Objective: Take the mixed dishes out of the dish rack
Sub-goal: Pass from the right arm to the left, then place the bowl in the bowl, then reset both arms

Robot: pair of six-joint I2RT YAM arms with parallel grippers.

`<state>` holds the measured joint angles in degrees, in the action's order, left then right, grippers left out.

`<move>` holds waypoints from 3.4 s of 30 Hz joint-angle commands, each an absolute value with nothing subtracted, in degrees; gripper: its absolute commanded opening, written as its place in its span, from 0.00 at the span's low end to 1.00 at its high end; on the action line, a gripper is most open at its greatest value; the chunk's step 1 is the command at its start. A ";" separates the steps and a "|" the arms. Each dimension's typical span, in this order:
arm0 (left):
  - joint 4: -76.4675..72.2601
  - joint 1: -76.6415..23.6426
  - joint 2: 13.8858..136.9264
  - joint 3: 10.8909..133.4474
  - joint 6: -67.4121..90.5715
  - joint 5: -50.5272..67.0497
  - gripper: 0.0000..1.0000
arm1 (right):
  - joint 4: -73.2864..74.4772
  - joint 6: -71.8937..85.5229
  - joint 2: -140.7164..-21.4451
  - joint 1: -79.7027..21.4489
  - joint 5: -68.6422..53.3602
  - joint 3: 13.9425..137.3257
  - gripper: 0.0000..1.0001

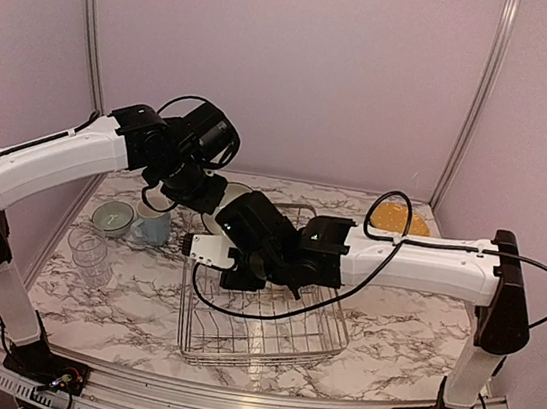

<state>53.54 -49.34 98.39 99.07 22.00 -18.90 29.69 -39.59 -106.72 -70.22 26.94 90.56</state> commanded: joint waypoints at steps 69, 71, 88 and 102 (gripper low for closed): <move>36.94 2.88 91.00 75.28 24.53 -7.22 0.59 | 5.07 -1.10 -64.44 -60.64 36.47 66.11 0.98; 38.01 2.87 87.96 76.75 24.37 -7.50 0.68 | 8.75 4.81 -64.97 -57.75 38.15 67.76 0.99; 19.24 1.58 51.25 81.49 18.63 9.82 0.99 | 31.34 18.68 -55.64 -33.34 36.58 76.44 0.98; 3.60 1.58 38.11 73.38 20.32 8.77 0.99 | 25.05 5.32 -42.15 -33.40 31.25 79.03 0.99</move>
<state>6.28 1.72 37.34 75.75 19.20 8.75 28.01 9.72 -44.51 -33.58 33.19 80.90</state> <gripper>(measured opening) 0.989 0.985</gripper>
